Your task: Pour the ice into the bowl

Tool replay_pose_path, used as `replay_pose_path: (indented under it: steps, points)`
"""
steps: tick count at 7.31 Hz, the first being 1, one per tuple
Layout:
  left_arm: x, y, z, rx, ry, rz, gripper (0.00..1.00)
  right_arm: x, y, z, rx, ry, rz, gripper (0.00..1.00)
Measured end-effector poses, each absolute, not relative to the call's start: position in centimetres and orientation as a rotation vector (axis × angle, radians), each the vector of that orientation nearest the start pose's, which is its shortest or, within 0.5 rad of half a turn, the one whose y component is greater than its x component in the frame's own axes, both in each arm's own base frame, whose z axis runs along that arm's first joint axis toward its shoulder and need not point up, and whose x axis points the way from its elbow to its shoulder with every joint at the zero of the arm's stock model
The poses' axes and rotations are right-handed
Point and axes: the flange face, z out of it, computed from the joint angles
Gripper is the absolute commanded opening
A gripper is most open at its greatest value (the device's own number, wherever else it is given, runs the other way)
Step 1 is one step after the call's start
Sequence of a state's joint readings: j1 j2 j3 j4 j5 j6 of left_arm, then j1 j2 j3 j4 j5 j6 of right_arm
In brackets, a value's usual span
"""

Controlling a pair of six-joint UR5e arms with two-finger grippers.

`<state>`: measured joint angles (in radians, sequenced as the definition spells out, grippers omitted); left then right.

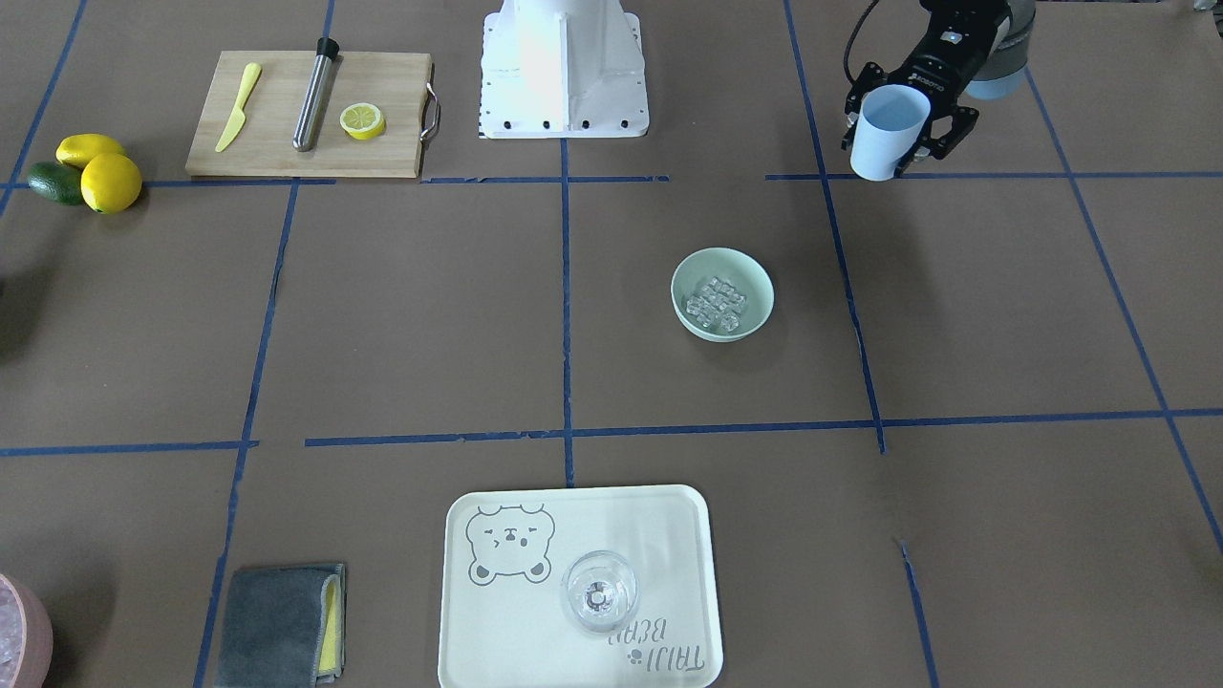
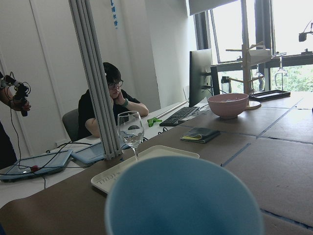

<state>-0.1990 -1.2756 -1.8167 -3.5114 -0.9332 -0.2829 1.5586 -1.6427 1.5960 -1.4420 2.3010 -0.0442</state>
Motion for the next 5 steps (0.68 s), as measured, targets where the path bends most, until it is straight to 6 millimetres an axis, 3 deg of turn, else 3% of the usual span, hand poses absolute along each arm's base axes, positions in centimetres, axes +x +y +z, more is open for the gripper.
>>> replay_pose_path:
  steps: [4,5]
  points:
    - [25.2,-29.8,51.5,1.184,0.927,-0.12,0.0,6.2,-46.9,66.8,0.094,-0.729,-0.081,1.0]
    - [25.1,-30.8,53.6,1.128,0.897,-0.201,0.0,6.2,-46.9,66.8,0.094,-0.729,-0.079,1.0]
